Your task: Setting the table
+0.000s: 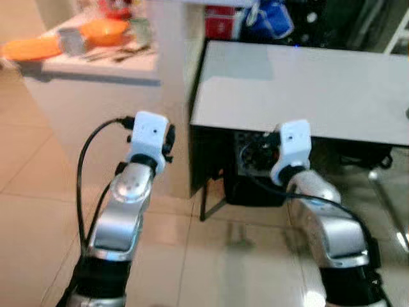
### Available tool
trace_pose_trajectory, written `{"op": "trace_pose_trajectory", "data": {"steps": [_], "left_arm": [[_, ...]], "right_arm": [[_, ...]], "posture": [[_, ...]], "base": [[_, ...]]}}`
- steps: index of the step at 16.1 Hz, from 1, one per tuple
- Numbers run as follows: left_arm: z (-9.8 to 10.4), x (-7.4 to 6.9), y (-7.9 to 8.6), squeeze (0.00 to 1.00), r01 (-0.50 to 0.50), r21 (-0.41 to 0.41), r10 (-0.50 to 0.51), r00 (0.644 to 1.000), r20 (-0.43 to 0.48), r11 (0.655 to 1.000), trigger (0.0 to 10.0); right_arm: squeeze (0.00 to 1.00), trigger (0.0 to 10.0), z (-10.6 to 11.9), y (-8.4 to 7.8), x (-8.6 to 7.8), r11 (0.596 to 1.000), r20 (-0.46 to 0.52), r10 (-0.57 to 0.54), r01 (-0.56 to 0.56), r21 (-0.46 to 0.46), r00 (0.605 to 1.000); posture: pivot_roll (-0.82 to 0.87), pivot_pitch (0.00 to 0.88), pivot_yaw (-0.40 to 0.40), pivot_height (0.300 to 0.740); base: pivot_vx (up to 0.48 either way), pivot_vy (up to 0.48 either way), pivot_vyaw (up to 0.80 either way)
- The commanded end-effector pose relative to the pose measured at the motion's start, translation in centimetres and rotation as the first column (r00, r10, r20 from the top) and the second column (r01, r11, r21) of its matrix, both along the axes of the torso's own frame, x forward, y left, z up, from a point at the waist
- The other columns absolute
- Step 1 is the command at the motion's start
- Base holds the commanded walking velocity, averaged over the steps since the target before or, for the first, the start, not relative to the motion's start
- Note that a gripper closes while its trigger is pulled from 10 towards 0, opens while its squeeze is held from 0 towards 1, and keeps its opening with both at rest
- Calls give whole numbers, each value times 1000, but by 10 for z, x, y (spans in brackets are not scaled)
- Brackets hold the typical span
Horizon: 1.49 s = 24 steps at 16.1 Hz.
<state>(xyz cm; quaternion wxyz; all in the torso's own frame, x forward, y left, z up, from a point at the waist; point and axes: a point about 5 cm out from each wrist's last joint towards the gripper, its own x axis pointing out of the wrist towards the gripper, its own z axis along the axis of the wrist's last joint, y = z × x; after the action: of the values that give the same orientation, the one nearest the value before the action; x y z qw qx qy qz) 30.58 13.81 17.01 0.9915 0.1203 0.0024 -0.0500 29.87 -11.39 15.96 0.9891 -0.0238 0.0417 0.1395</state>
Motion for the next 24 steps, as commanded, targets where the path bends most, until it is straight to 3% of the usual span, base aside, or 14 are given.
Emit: {"op": "trace_pose_trajectory", "data": {"steps": [1,11,20,24], "left_arm": [[4,0,0,0,-6,-3,6,1000,13,1000,10000],[5,-1,4,0,-35,-7,35,999,12,999,10000],[5,-2,3,0,-30,-8,30,999,12,1000,10000],[4,-2,4,0,-31,-6,31,999,10,999,10000]], "right_arm": [[0,10000,4,-1,0,1000,9,3,-3,-7,1000],[0,10000,10,-1,2,1000,24,-3,3,31,1000],[0,10000,9,-3,3,999,17,-19,18,41,1000],[0,10000,8,-4,3,999,13,-19,19,37,1000]], "posture": [[-35,0,-6,740],[-26,0,-28,740],[-24,0,-32,740],[-23,0,-33,740]], "base": [[0,382,0],[0,382,0],[0,382,-775],[0,382,-200]]}}
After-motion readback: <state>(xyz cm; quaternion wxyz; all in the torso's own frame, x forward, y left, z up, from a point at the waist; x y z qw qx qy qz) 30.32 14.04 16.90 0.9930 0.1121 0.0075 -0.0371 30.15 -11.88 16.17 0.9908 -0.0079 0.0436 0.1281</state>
